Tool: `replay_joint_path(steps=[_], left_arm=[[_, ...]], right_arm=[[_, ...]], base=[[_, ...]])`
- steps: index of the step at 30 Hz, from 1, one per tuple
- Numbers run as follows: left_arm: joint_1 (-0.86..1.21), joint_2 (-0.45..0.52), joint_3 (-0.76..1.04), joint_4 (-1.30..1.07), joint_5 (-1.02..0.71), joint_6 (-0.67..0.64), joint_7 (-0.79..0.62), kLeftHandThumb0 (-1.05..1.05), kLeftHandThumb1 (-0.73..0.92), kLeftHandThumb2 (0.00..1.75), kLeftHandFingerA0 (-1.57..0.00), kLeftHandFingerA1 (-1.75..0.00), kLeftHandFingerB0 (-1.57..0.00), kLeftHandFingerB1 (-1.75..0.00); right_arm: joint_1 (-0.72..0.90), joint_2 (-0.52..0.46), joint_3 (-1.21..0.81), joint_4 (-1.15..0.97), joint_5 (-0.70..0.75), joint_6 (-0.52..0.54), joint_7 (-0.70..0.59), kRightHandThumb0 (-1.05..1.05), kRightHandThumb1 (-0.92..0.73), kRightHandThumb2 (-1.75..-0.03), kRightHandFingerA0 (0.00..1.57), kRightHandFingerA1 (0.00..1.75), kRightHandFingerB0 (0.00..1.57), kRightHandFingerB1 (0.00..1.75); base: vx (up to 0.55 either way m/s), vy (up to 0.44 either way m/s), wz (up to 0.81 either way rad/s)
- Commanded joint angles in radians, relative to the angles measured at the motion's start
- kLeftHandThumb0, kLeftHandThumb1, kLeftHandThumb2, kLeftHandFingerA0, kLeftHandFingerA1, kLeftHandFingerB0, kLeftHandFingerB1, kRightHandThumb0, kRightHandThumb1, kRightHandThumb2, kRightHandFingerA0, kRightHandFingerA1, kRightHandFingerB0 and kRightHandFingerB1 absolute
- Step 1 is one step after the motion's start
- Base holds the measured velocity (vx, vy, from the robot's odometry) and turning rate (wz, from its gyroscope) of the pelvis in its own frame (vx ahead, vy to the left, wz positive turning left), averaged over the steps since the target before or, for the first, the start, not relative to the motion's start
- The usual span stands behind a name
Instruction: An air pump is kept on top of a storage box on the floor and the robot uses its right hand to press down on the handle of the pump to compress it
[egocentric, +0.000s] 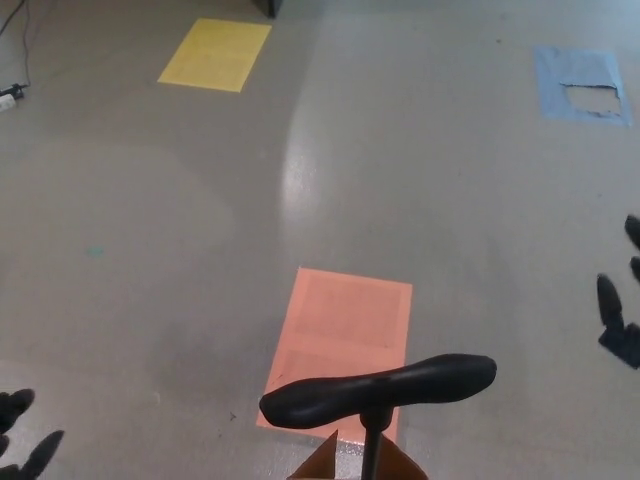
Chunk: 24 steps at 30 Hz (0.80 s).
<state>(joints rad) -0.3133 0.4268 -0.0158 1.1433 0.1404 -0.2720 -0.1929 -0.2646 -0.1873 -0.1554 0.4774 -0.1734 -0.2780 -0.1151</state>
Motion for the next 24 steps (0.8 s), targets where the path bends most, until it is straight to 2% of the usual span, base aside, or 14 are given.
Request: replay_joint_path(steps=[1, 2, 3, 4, 5, 7, 10, 12, 13, 14, 15, 19, 23, 24], left_arm=[[-0.027, -0.023, -0.07, -0.091, 0.064, -0.106, 0.002, -0.75, 0.85, 0.68, -0.01, -0.24, -0.01, -0.18], [-0.027, -0.022, -0.072, -0.091, 0.065, -0.105, 0.003, -0.75, 0.85, 0.68, -0.01, -0.24, -0.01, -0.18], [-0.026, -0.021, -0.073, -0.09, 0.065, -0.104, 0.002, -0.8, 0.68, 0.9, -0.04, -0.24, 0.0, -0.17], [-0.027, -0.019, -0.073, -0.087, 0.066, -0.104, 0.002, -0.77, 0.69, 1.06, 0.0, -0.27, 0.0, -0.22], [-0.028, -0.017, -0.074, -0.083, 0.067, -0.103, 0.003, -0.77, 0.69, 1.06, 0.0, -0.27, 0.0, -0.22], [-0.028, -0.015, -0.076, -0.083, 0.068, -0.101, 0.003, -0.78, 0.7, 1.07, 0.0, -0.26, 0.0, -0.21], [-0.031, -0.011, -0.077, -0.067, 0.07, -0.105, 0.005, -0.79, 0.71, 1.07, 0.0, -0.26, 0.0, -0.2], [-0.034, -0.009, -0.074, -0.064, 0.067, -0.103, 0.005, -0.77, 0.7, 1.07, 0.0, -0.28, 0.0, -0.21], [-0.036, -0.005, -0.071, -0.061, 0.064, -0.101, 0.007, -0.78, 0.7, 1.07, 0.0, -0.28, 0.0, -0.21], [-0.037, -0.003, -0.069, -0.059, 0.064, -0.101, 0.008, -0.78, 0.7, 1.07, 0.0, -0.28, 0.0, -0.21], [-0.037, -0.001, -0.069, -0.056, 0.064, -0.099, 0.008, -0.8, 0.71, 1.07, 0.0, -0.26, 0.0, -0.2], [-0.031, 0.005, -0.069, -0.053, 0.064, -0.094, 0.007, -0.8, 0.71, 1.06, 0.0, -0.26, 0.0, -0.2], [-0.027, 0.006, -0.07, -0.052, 0.062, -0.091, 0.007, -0.85, 0.73, 1.05, -0.03, -0.25, -0.03, -0.16], [-0.027, 0.006, -0.07, -0.049, 0.062, -0.091, 0.009, -0.8, 0.71, 1.06, 0.0, -0.26, 0.0, -0.19]], right_arm=[[0.048, -0.246, -0.28, -1.002, 0.428, 0.198, 0.122, -0.8, -0.71, -1.06, 0.07, 0.27, 0.07, 0.26], [0.036, -0.281, -0.286, -1.021, 0.469, 0.239, 0.148, -0.8, -0.71, -1.06, 0.07, 0.27, 0.07, 0.26], [0.012, -0.338, -0.294, -1.045, 0.525, 0.293, 0.191, -0.88, -0.75, -1.09, 0.09, 0.24, 0.09, 0.2], [-0.035, -0.385, -0.292, -1.046, 0.532, 0.308, 0.224, -0.8, -0.71, -1.07, 0.07, 0.3, 0.06, 0.25], [-0.091, -0.44, -0.289, -1.049, 0.54, 0.324, 0.262, -0.8, -0.71, -1.07, 0.07, 0.3, 0.06, 0.25], [-0.137, -0.474, -0.282, -1.068, 0.549, 0.357, 0.276, -0.88, -0.77, -1.11, 0.09, 0.24, 0.08, 0.19], [-0.326, -0.567, -0.215, -1.119, 0.573, 0.473, 0.304, -0.92, -0.8, -1.16, 0.08, 0.18, 0.08, 0.16], [-0.381, -0.576, -0.181, -1.116, 0.575, 0.482, 0.327, -0.92, -0.81, -1.17, 0.07, 0.15, 0.07, 0.13], [-0.449, -0.575, -0.13, -1.115, 0.586, 0.49, 0.358, -0.88, -0.75, -1.01, 0.0, 0.12, 0.0, 0.15], [-0.48, -0.576, -0.106, -1.119, 0.596, 0.499, 0.373, -0.88, -0.75, -1.01, 0.0, 0.12, 0.0, 0.15], [-0.519, -0.584, -0.074, -1.136, 0.596, 0.531, 0.39, -0.86, -0.78, -1.19, 0.0, 0.14, 0.0, 0.14], [-0.632, -0.595, 0.031, -1.169, 0.543, 0.61, 0.467, -0.97, -0.84, -1.23, 0.0, 0.05, 0.0, 0.05], [-0.73, -0.574, 0.121, -1.17, 0.513, 0.656, 0.539, -0.96, -0.87, -1.24, 0.0, 0.06, 0.0, 0.05], [-0.755, -0.567, 0.145, -1.169, 0.5, 0.665, 0.557, -0.96, -0.88, -1.25, 0.0, 0.07, 0.0, 0.05]], base=[[0.0, 0.0, 0.0], [0.0, 0.0, 0.0], [0.0, 0.0, 0.0], [0.0, 0.0, 0.0], [0.0, 0.0, 0.0], [0.0, 0.0, 0.0], [0.0, 0.0, 0.0], [0.0, 0.0, 0.0], [0.0, 0.0, 0.0], [0.0, 0.0, 0.0], [0.0, 0.0, 0.0], [0.0, 0.0, 0.0], [0.0, 0.0, 0.0], [0.0, 0.0, 0.0]])
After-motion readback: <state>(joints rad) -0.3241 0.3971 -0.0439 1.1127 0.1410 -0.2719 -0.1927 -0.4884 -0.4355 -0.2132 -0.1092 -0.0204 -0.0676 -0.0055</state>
